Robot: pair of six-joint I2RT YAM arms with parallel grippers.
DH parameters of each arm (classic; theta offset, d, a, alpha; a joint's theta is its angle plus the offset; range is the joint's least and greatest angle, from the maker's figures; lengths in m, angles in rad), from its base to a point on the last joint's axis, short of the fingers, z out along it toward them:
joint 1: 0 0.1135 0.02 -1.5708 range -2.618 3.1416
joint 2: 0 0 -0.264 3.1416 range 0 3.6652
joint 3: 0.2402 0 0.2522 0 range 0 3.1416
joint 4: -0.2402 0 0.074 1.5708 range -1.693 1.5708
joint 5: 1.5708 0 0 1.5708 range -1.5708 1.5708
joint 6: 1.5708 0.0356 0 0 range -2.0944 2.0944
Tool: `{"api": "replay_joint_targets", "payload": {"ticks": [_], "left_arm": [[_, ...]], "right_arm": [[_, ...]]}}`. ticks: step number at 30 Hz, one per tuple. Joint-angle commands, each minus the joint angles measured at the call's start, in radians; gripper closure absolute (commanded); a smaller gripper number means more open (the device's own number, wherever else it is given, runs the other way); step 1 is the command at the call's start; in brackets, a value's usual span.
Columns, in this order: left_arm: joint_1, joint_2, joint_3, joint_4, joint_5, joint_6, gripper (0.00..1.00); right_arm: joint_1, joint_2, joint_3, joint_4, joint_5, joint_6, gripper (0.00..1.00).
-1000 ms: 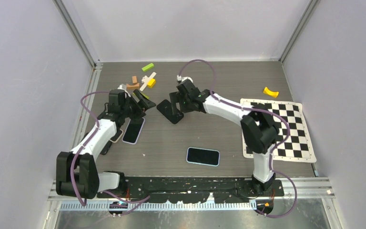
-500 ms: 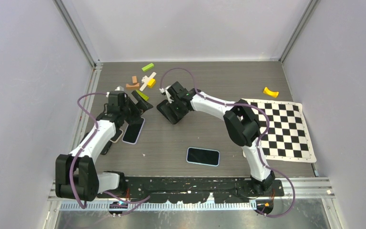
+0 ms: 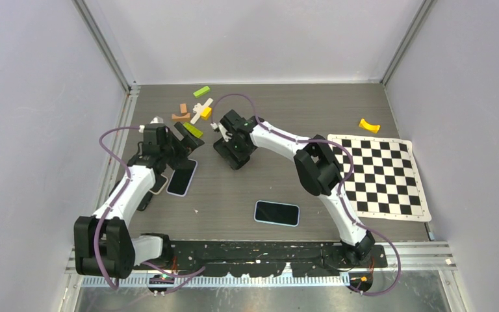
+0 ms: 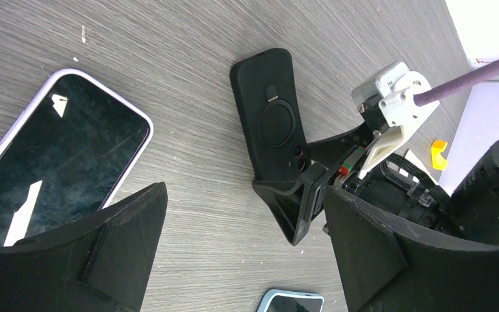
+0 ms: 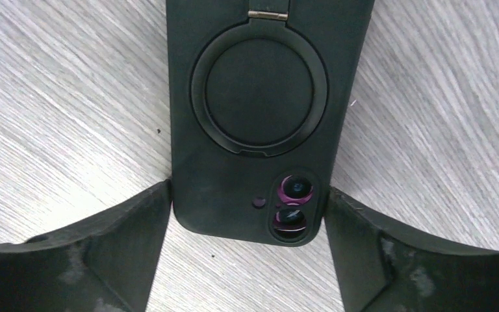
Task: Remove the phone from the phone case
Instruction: Pick up the phone at the center of the board.
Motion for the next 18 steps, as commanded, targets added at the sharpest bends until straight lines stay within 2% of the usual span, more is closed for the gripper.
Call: {"api": "replay_joint_targets", "payload": {"ticks": [1,2,4,7,13,15,18], "left_arm": [[0.009,-0.033,0.039,0.002,-0.018,0.003,0.07],[0.008,-0.033,0.037,0.003,-0.017,0.003,0.07],[0.009,-0.032,0.032,0.006,-0.015,-0.002,0.07],[0.009,-0.031,0.026,0.011,-0.008,-0.004,0.07],[0.010,-0.016,0.012,0.027,0.033,-0.003,0.07],[0.009,-0.010,0.003,0.035,0.042,-0.006,0.07],[0.009,-0.001,-0.009,0.063,0.073,-0.011,0.07]], "right_arm": [[-0.013,0.029,0.058,-0.036,-0.014,0.042,0.31],[-0.014,0.025,0.054,-0.032,-0.007,0.046,0.40],[-0.014,-0.004,0.037,0.004,0.040,0.074,0.49],[-0.017,-0.044,0.009,0.036,0.044,0.115,0.56],[-0.072,-0.159,-0.081,0.127,-0.176,0.310,0.62],[-0.107,-0.203,-0.140,0.193,-0.279,0.420,0.64],[-0.156,-0.281,-0.286,0.379,-0.461,0.622,0.66]]}}
